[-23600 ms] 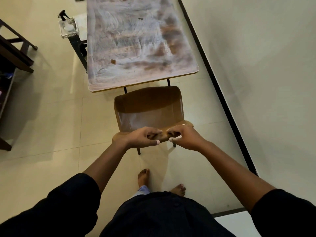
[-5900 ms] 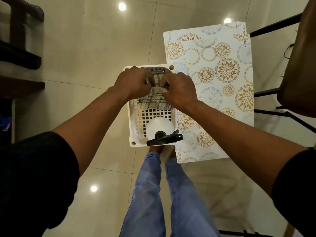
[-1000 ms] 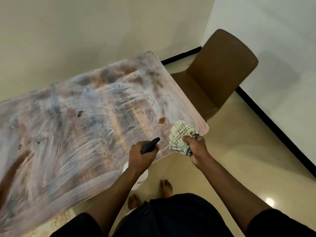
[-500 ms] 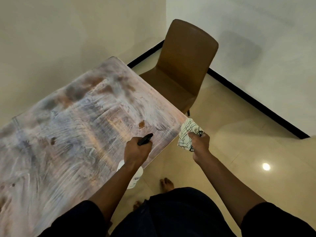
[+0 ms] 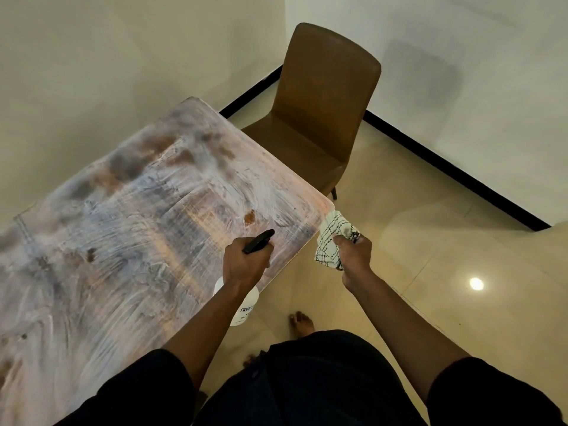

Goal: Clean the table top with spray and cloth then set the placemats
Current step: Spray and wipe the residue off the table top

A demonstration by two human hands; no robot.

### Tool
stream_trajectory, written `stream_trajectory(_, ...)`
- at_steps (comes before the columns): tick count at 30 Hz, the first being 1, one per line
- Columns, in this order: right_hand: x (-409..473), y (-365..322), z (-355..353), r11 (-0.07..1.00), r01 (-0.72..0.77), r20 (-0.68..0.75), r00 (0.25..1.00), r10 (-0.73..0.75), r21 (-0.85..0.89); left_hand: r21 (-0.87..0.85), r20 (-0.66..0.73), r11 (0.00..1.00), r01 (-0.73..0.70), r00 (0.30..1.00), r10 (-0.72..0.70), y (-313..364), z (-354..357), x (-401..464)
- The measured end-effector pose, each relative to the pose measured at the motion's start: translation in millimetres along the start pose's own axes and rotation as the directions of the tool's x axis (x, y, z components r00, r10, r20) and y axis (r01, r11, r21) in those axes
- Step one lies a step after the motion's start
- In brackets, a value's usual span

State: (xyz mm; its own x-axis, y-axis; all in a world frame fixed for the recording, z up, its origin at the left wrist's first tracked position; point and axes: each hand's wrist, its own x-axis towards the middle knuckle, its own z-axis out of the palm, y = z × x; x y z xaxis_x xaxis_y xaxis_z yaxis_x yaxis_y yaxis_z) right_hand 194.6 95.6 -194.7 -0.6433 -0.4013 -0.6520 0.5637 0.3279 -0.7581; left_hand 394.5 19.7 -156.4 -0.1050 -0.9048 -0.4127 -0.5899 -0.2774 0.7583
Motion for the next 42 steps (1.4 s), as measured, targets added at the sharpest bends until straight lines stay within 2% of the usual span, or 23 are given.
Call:
stream_trajectory(4,-5.9,2.4,-0.9,1.0,-0.005,0.019,1.0,0.004,0.014,-0.038,0.049,0.999,0.001,0.999,0.0,-0.5,-2.3,-2.1)
stream_trajectory(10,-10.0,7.0,-2.2,1.0,-0.007,0.023,1.0,0.008,-0.014,-0.06,-0.004,0.998,0.011,1.0,-0.012,-3.3,-2.6,-9.2)
stream_trajectory(18,-10.7,14.0,-7.4,0.997,-0.019,0.015,1.0,0.02,-0.078,-0.127,0.049,0.992,-0.002,0.999,0.009,-0.3,-3.6,-11.6)
stream_trajectory(24,-12.1,15.4,-9.6,0.994,-0.006,0.012,1.0,0.007,-0.112,-0.105,-0.009,0.995,-0.004,1.0,0.003,-11.5,-5.9,-13.1)
stream_trajectory(30,-11.4,20.9,-6.9,0.992,-0.009,0.013,1.0,0.011,-0.13,-0.141,0.015,0.99,-0.007,1.0,0.01,-11.6,-13.2,-16.6)
stream_trajectory(36,-15.0,22.8,-3.0,0.985,0.011,0.034,0.999,-0.005,-0.174,-0.128,-0.051,0.992,0.006,0.999,-0.012,-26.3,-19.3,-21.7)
stream_trajectory(42,-14.8,30.2,1.4,0.977,0.01,0.061,0.998,0.003,-0.214,-0.119,-0.051,0.993,0.011,0.999,-0.017,-38.6,-29.3,-29.0)
